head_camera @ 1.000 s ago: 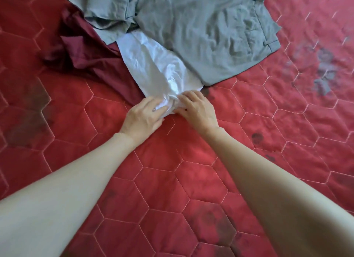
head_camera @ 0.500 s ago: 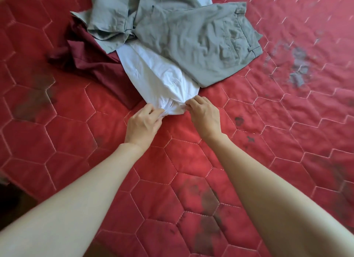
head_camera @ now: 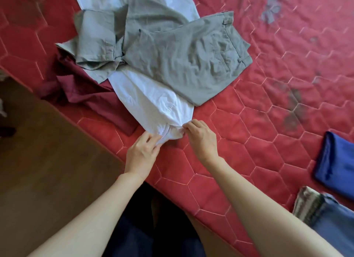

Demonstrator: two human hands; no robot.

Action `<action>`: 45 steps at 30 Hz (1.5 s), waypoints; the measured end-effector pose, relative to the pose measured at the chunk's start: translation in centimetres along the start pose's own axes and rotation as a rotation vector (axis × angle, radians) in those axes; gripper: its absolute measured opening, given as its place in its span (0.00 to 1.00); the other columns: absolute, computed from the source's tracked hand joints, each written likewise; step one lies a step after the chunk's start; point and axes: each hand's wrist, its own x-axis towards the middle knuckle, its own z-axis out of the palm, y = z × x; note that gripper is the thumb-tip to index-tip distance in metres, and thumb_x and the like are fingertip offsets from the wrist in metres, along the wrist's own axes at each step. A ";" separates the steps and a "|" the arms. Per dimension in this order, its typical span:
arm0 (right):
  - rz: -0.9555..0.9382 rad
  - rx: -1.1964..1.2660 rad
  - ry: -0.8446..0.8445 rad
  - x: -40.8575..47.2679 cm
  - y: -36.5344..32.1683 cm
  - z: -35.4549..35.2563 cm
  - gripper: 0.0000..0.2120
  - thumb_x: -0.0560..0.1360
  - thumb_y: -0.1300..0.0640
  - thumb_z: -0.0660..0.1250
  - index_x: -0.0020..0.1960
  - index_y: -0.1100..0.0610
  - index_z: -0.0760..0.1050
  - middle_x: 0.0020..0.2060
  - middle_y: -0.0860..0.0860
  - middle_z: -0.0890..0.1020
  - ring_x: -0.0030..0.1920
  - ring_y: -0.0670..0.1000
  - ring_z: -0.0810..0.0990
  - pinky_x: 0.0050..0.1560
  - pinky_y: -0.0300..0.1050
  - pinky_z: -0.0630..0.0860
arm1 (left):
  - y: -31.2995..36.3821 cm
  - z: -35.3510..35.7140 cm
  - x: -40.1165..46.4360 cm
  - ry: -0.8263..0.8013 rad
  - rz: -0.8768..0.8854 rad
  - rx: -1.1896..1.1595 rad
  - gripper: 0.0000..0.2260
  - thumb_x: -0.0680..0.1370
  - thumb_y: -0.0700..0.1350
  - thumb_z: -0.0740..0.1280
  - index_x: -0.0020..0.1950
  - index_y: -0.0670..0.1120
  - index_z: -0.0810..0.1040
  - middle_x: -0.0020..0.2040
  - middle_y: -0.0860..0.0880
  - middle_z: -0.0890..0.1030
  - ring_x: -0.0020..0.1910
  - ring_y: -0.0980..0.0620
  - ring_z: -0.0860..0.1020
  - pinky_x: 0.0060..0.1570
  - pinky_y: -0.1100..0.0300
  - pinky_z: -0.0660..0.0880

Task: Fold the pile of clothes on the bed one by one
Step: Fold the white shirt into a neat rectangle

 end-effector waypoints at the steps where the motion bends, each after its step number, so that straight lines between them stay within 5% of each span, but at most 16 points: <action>1: 0.031 0.008 -0.033 -1.8 0.2 0.0 0.04 0.72 0.63 0.72 0.43 0.55 0.81 0.40 0.46 0.81 0.41 0.52 0.79 0.28 0.45 0.73 | 0.5 0.4 -1.4 -0.028 -0.010 0.014 0.11 0.69 0.36 0.76 0.50 0.43 0.83 0.39 0.47 0.76 0.35 0.47 0.76 0.30 0.56 0.74; 5: 0.236 0.125 -0.188 -7.1 0.3 0.9 0.13 0.77 0.56 0.66 0.61 0.53 0.77 0.55 0.46 0.80 0.57 0.50 0.75 0.46 0.47 0.75 | 1.8 0.3 -3.1 -0.077 0.101 0.115 0.08 0.72 0.40 0.74 0.49 0.42 0.83 0.45 0.45 0.80 0.42 0.42 0.78 0.42 0.50 0.76; 7: 0.378 0.238 -0.183 -8.7 -0.8 1.4 0.18 0.78 0.53 0.65 0.67 0.53 0.71 0.56 0.47 0.77 0.57 0.49 0.73 0.50 0.45 0.72 | 1.8 -0.5 -1.7 -0.064 0.260 0.203 0.06 0.71 0.38 0.75 0.47 0.42 0.83 0.47 0.44 0.81 0.43 0.41 0.79 0.45 0.48 0.75; 13: 0.746 0.526 -0.066 -10.1 -5.3 2.9 0.18 0.77 0.47 0.66 0.63 0.55 0.74 0.53 0.49 0.76 0.56 0.49 0.75 0.55 0.48 0.73 | 2.7 -0.8 7.3 -0.252 0.965 0.364 0.21 0.61 0.23 0.71 0.51 0.39 0.83 0.52 0.39 0.82 0.51 0.39 0.82 0.49 0.46 0.78; 15: 0.823 0.556 -0.024 -9.6 -6.6 3.5 0.19 0.76 0.45 0.67 0.62 0.54 0.74 0.54 0.48 0.76 0.56 0.49 0.75 0.56 0.48 0.73 | 3.5 0.0 10.4 -0.387 1.178 0.486 0.20 0.67 0.29 0.73 0.57 0.43 0.82 0.56 0.43 0.82 0.58 0.42 0.79 0.54 0.47 0.77; 18: 0.951 0.555 0.035 -8.3 -8.3 4.3 0.22 0.75 0.44 0.68 0.64 0.54 0.73 0.54 0.49 0.75 0.57 0.50 0.74 0.56 0.48 0.72 | 4.9 2.3 13.4 -0.731 1.303 0.782 0.19 0.80 0.49 0.64 0.70 0.50 0.70 0.67 0.51 0.74 0.70 0.49 0.67 0.68 0.51 0.61; 20: 1.050 0.555 0.072 -7.3 -9.4 4.8 0.22 0.75 0.44 0.67 0.64 0.53 0.72 0.55 0.48 0.76 0.57 0.49 0.73 0.57 0.48 0.72 | 5.8 3.9 14.3 -0.859 1.340 0.924 0.21 0.79 0.57 0.61 0.70 0.52 0.68 0.65 0.53 0.73 0.67 0.51 0.69 0.69 0.54 0.57; 22: 1.164 0.575 0.131 -6.1 -10.7 5.2 0.20 0.76 0.43 0.65 0.62 0.53 0.71 0.53 0.48 0.77 0.56 0.50 0.74 0.57 0.49 0.72 | 6.4 5.3 14.5 -0.916 1.383 0.910 0.23 0.77 0.63 0.60 0.65 0.50 0.70 0.60 0.51 0.74 0.60 0.49 0.72 0.63 0.55 0.64; 27: 1.457 0.763 0.292 -4.4 -14.6 6.1 0.24 0.73 0.28 0.54 0.56 0.47 0.67 0.46 0.45 0.79 0.51 0.51 0.78 0.53 0.52 0.72 | 6.1 6.1 14.7 -1.116 1.382 0.845 0.28 0.74 0.68 0.60 0.61 0.48 0.70 0.56 0.50 0.79 0.56 0.47 0.75 0.56 0.54 0.68; 30: 1.492 0.836 0.342 -3.8 -16.2 7.0 0.24 0.73 0.30 0.60 0.58 0.47 0.70 0.49 0.44 0.79 0.53 0.48 0.77 0.56 0.50 0.72 | 5.8 5.9 16.1 -1.194 1.374 0.789 0.20 0.74 0.63 0.65 0.59 0.52 0.76 0.52 0.52 0.81 0.55 0.48 0.75 0.54 0.55 0.66; 33: 1.461 0.808 0.317 -3.1 -16.4 7.5 0.18 0.73 0.36 0.65 0.45 0.51 0.70 0.42 0.44 0.75 0.47 0.49 0.75 0.49 0.48 0.72 | 5.0 4.4 18.0 -1.215 1.251 0.551 0.09 0.75 0.56 0.67 0.47 0.51 0.78 0.40 0.52 0.77 0.48 0.46 0.77 0.49 0.52 0.73; 36: 1.431 0.807 0.353 -1.6 -15.8 6.6 0.18 0.73 0.42 0.68 0.35 0.50 0.63 0.31 0.45 0.71 0.36 0.48 0.71 0.38 0.45 0.65 | 3.8 2.3 20.4 -1.112 1.184 0.389 0.09 0.75 0.52 0.68 0.43 0.46 0.78 0.38 0.49 0.76 0.44 0.45 0.77 0.42 0.53 0.72; 39: 1.383 0.707 0.337 1.3 -14.7 4.3 0.18 0.73 0.44 0.66 0.34 0.51 0.62 0.26 0.45 0.70 0.33 0.50 0.71 0.37 0.47 0.64 | 2.9 -0.5 22.6 -0.963 1.093 0.204 0.10 0.76 0.47 0.70 0.41 0.41 0.79 0.37 0.45 0.77 0.41 0.43 0.76 0.40 0.52 0.70; 43: 1.189 0.583 0.382 6.7 -13.6 -1.8 0.11 0.73 0.45 0.67 0.40 0.51 0.71 0.32 0.46 0.77 0.40 0.53 0.77 0.42 0.50 0.71 | 3.0 -6.3 26.6 -0.675 0.779 -0.086 0.10 0.75 0.44 0.72 0.41 0.38 0.79 0.34 0.45 0.78 0.37 0.47 0.76 0.38 0.52 0.71; 45: 1.041 0.494 0.400 9.6 -13.5 -6.0 0.12 0.74 0.44 0.67 0.43 0.52 0.74 0.37 0.47 0.80 0.42 0.54 0.78 0.43 0.52 0.73 | 4.0 -10.0 28.7 -0.551 0.609 -0.228 0.07 0.75 0.45 0.72 0.40 0.43 0.80 0.32 0.52 0.76 0.34 0.60 0.73 0.37 0.64 0.68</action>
